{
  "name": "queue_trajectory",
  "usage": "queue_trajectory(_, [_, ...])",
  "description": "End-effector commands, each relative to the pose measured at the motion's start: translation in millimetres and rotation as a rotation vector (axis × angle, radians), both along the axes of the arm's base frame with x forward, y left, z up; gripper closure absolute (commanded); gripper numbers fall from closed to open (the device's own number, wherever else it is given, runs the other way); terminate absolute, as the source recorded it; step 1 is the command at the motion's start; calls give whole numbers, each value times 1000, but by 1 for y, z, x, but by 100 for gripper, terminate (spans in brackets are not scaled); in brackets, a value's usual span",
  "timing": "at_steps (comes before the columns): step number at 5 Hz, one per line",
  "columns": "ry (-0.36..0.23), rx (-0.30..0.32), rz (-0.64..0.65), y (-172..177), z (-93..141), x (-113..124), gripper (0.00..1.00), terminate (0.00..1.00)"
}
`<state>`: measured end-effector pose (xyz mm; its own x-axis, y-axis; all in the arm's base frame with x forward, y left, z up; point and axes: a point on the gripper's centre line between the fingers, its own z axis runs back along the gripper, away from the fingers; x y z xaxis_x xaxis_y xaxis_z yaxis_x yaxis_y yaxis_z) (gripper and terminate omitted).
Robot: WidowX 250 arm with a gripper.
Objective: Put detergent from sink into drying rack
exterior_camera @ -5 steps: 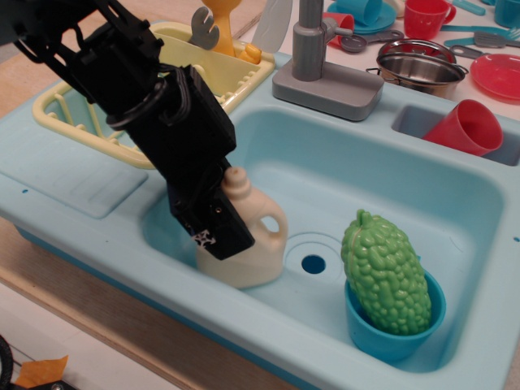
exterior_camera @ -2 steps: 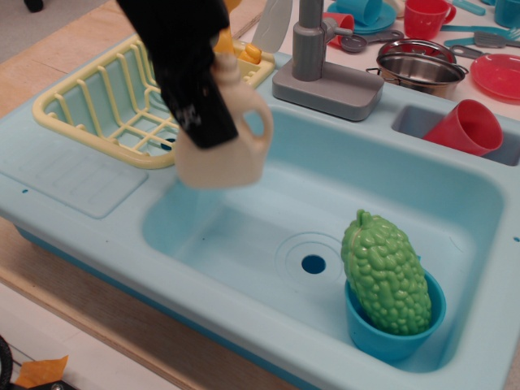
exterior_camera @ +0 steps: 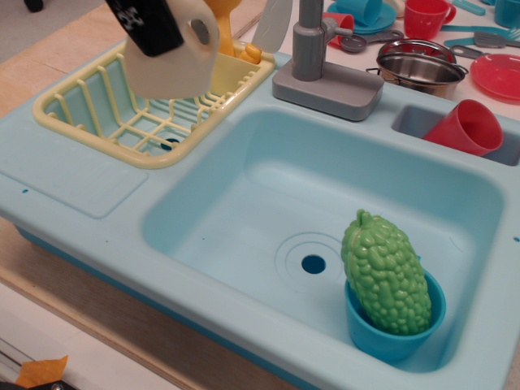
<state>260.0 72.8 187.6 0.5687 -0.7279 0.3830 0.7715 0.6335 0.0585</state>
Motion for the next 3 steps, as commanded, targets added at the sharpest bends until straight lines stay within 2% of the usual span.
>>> queue_trajectory(1, [-6,13,35,18,6,2,0,0])
queue_trajectory(2, [-6,13,35,18,6,2,0,0])
queue_trajectory(3, [-6,13,35,18,6,2,0,100])
